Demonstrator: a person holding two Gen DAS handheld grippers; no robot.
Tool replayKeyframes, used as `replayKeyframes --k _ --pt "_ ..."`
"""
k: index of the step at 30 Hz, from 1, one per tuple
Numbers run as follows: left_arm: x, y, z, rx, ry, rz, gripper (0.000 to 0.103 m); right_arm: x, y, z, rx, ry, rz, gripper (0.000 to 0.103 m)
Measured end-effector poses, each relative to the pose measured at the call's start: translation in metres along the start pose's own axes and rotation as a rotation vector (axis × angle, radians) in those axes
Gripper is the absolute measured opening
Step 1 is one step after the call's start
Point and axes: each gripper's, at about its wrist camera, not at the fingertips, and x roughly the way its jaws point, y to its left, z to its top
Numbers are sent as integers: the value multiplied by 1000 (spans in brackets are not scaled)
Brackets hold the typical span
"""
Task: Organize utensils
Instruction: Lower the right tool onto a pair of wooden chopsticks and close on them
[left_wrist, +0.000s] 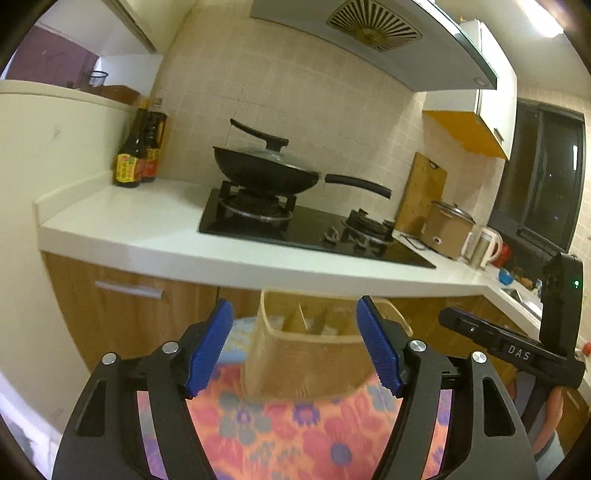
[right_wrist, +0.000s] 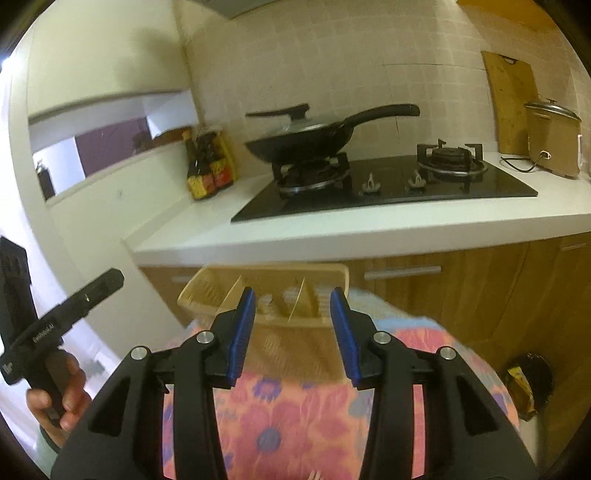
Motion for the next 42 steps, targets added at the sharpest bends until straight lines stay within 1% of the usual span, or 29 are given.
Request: replayKeyframes --k 3,6,11,13,14,15,18,19,21,23,25,26,27,29,33,38,40,42 --pt "-22 -3 -16 -4 62 -22 70 -15 5 -19 19 61 -7 39" --pt "-36 -4 -45 -15 137 -28 71 -25 -1 -61 87 148 -15 39" --pt "-45 1 -100 -21 267 14 69 -31 -10 -118 126 267 -51 39" --pt "-44 3 -118 -23 325 21 64 -32 -9 -136 119 320 -69 39" --pt "-42 3 -129 -22 373 15 62 -33 -8 -143 112 344 -72 38" --pt "-39 3 -139 -17 415 13 57 -33 -6 -149 99 366 -74 38" --pt "-29 -1 -163 16 522 6 54 -34 3 -167 55 419 -84 38" --pt "-25 -3 -167 29 542 7 53 -32 5 -172 39 443 -109 35" --pt "-19 -9 -177 59 586 22 51 -25 2 -182 23 498 -166 32" --pt "-15 -13 -184 80 618 34 48 -21 -4 -188 37 527 -178 26" --pt "-12 -16 -189 99 635 42 44 -23 -8 -191 67 534 -130 25" --pt "-10 -17 -191 107 642 47 43 -24 -8 -191 68 536 -121 23" --pt "-9 -19 -191 118 643 54 41 -25 -7 -191 57 537 -125 23" --pt "-8 -22 -191 138 649 71 40 -26 -4 -192 11 547 -160 21" --pt "-8 -25 -190 160 653 92 37 -31 1 -197 -37 585 -183 20" --pt "-9 -24 -190 161 654 97 35 -34 7 -199 -69 610 -179 20" --pt "-9 -24 -190 162 651 101 35 -29 10 -200 -73 625 -164 20" --pt "-9 -25 -191 171 646 110 35 -22 15 -200 -101 619 -183 20"
